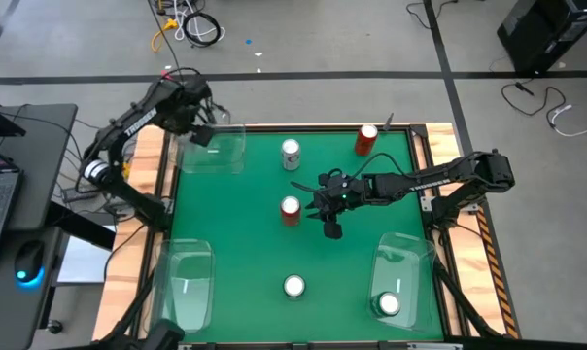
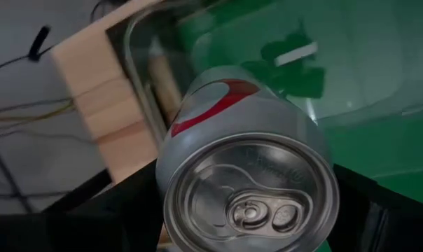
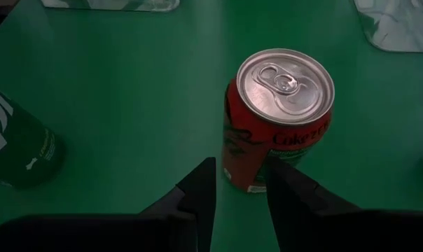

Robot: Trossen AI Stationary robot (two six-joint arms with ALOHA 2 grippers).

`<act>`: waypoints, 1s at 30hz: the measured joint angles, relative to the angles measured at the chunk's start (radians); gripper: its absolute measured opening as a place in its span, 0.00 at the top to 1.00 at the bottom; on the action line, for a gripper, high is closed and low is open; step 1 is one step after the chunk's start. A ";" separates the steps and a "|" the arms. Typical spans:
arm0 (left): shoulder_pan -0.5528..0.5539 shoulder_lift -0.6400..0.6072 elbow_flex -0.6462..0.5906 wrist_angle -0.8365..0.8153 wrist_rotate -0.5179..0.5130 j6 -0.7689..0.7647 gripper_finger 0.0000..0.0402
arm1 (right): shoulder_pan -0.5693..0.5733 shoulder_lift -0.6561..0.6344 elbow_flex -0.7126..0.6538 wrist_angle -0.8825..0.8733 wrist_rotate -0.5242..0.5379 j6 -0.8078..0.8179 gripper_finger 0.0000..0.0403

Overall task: Sort soda cans
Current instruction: Put the left red-silver soda can into the top transparent bin

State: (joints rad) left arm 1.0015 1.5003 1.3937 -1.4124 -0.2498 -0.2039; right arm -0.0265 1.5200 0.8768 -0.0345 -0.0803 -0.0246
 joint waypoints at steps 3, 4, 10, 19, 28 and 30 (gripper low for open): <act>0.009 0.015 0.002 0.022 0.030 0.017 0.27 | 0.000 0.000 0.000 -0.004 0.000 -0.002 0.72; 0.010 0.016 0.001 0.019 0.042 0.018 0.27 | 0.000 0.000 0.000 -0.004 0.000 -0.003 0.72; 0.021 0.012 -0.017 0.067 0.089 0.004 0.27 | 0.000 0.000 0.000 -0.004 0.000 -0.012 0.72; 0.051 0.012 -0.143 0.262 0.125 -0.090 0.27 | 0.015 0.000 0.000 -0.004 0.000 -0.025 0.72; 0.092 0.011 -0.187 0.293 0.188 -0.156 0.27 | 0.041 0.000 0.000 -0.004 0.000 -0.035 0.72; 0.092 0.011 -0.210 0.292 0.197 -0.168 0.27 | 0.047 0.000 0.000 -0.004 0.000 -0.034 0.72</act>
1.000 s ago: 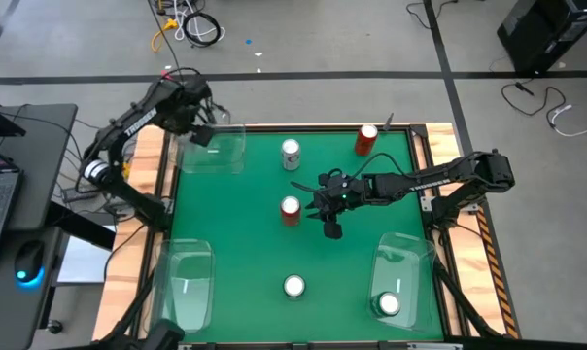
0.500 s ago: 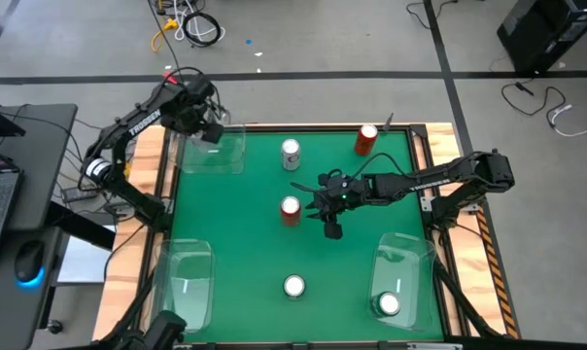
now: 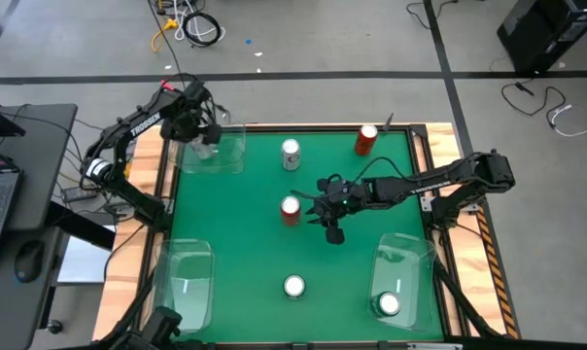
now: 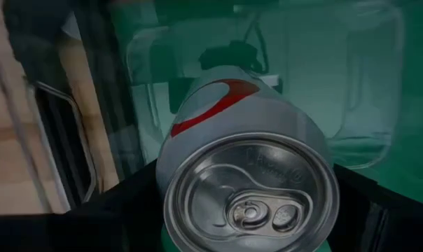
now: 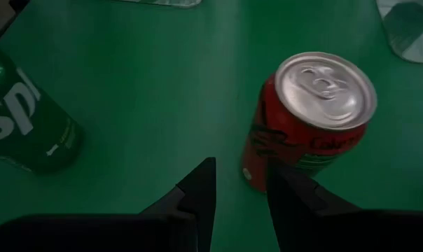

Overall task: Sort soda cans
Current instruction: Put the left red-silver soda can into the top transparent bin

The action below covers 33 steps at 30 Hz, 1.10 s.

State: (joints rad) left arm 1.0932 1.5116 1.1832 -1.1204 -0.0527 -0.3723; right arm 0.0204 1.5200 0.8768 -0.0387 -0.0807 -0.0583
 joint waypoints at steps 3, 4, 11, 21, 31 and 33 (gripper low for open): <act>0.000 0.000 -0.031 0.025 0.012 -0.003 0.27 | 0.010 0.000 0.000 -0.001 0.000 0.001 0.72; 0.000 0.000 -0.042 0.032 0.017 -0.004 0.27 | 0.013 0.000 0.000 -0.001 0.000 0.001 0.72; 0.001 -0.004 -0.065 0.065 0.030 0.014 0.27 | 0.020 0.000 0.000 -0.002 0.000 0.006 0.72; -0.014 0.001 -0.070 0.060 0.000 0.058 0.04 | 0.020 0.000 0.000 0.000 0.000 0.004 0.72; -0.016 -0.006 -0.069 0.042 0.002 0.121 0.15 | 0.020 0.000 0.000 0.002 0.000 0.003 0.72; -0.016 -0.007 -0.068 0.034 0.008 0.136 0.14 | 0.020 0.000 0.000 0.002 0.000 0.003 0.72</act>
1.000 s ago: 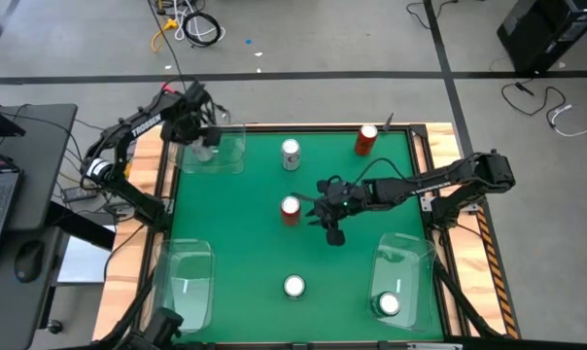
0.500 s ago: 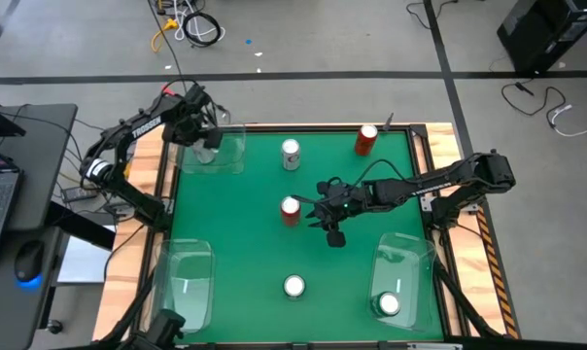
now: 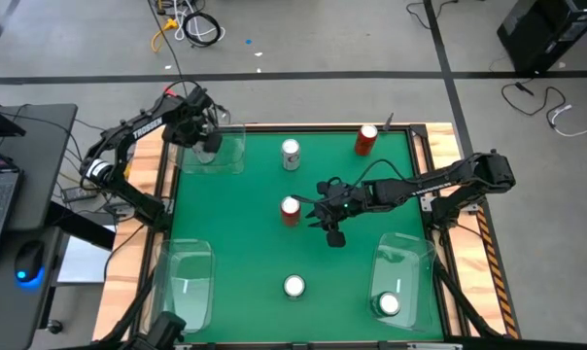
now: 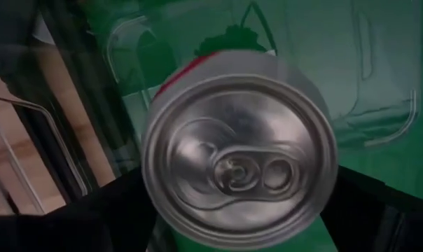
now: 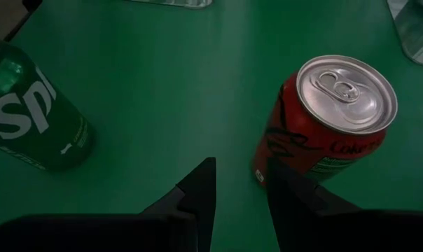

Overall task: Sort soda cans
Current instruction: Put the left red-silver soda can into the top transparent bin, then put the left red-black soda can into the bottom left transparent bin

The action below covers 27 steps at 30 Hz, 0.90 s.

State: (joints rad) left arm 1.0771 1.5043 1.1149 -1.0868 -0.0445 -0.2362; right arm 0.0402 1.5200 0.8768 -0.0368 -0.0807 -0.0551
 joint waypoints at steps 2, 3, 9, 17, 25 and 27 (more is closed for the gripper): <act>0.000 -0.002 0.000 -0.011 0.009 0.009 0.13 | 0.000 0.000 0.000 0.000 0.000 0.000 0.72; 0.000 -0.005 0.000 -0.020 0.012 0.016 0.13 | 0.000 0.000 0.000 0.000 0.000 0.002 0.72; -0.014 -0.031 0.010 -0.098 0.031 0.030 0.11 | 0.000 0.000 0.000 -0.001 0.000 0.002 0.72; -0.075 -0.129 0.080 -0.191 -0.022 0.030 0.11 | -0.001 0.000 0.000 0.000 0.000 0.002 0.72; -0.192 -0.393 0.067 -0.007 -0.035 -0.028 0.13 | -0.001 0.000 0.000 0.003 0.001 -0.021 0.73; -0.240 -0.473 0.050 0.088 -0.034 -0.053 0.14 | -0.002 0.000 0.000 0.015 0.010 -0.020 0.74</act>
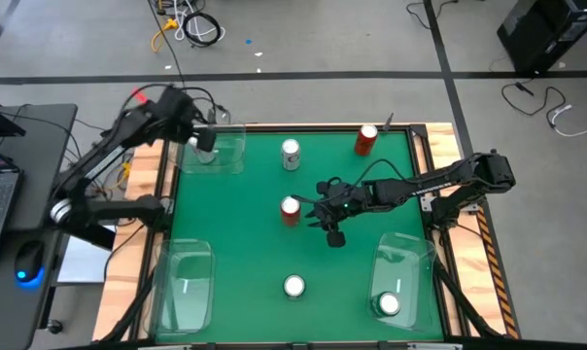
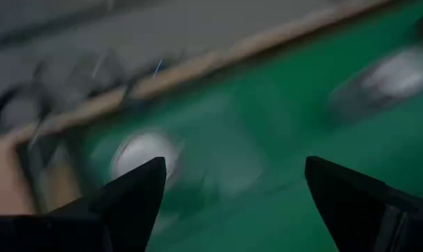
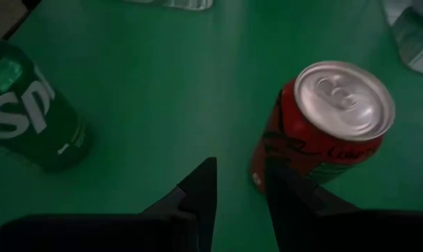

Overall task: Sort soda cans
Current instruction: Put the left red-black soda can into the bottom left transparent bin

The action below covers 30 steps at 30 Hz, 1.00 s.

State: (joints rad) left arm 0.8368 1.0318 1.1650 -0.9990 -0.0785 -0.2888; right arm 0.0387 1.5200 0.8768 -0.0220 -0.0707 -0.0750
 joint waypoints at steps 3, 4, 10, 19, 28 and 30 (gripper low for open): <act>-0.079 -0.108 -0.032 0.155 0.002 -0.034 0.16 | -0.003 0.000 0.000 0.032 0.022 0.000 0.77; -0.104 -0.140 -0.046 0.210 0.003 -0.036 0.16 | -0.005 0.000 0.000 0.048 0.030 0.000 0.79; -0.208 -0.256 -0.148 0.435 0.005 0.016 0.20 | -0.029 0.000 0.000 0.118 0.052 0.004 0.87; -0.238 -0.180 -0.316 0.683 0.187 -0.047 0.22 | -0.064 0.000 0.000 0.187 0.053 0.004 0.94; -0.327 -0.127 -0.360 0.937 0.257 0.277 0.47 | -0.112 0.000 0.000 0.205 0.136 0.049 0.91; -0.351 -0.128 -0.360 0.935 0.259 0.335 0.59 | -0.127 0.000 0.000 0.221 0.136 0.053 0.88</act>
State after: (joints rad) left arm 0.4855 0.9043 0.8055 -0.0643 0.1801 0.0459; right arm -0.0879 1.5196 0.8768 0.1986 0.0654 -0.0218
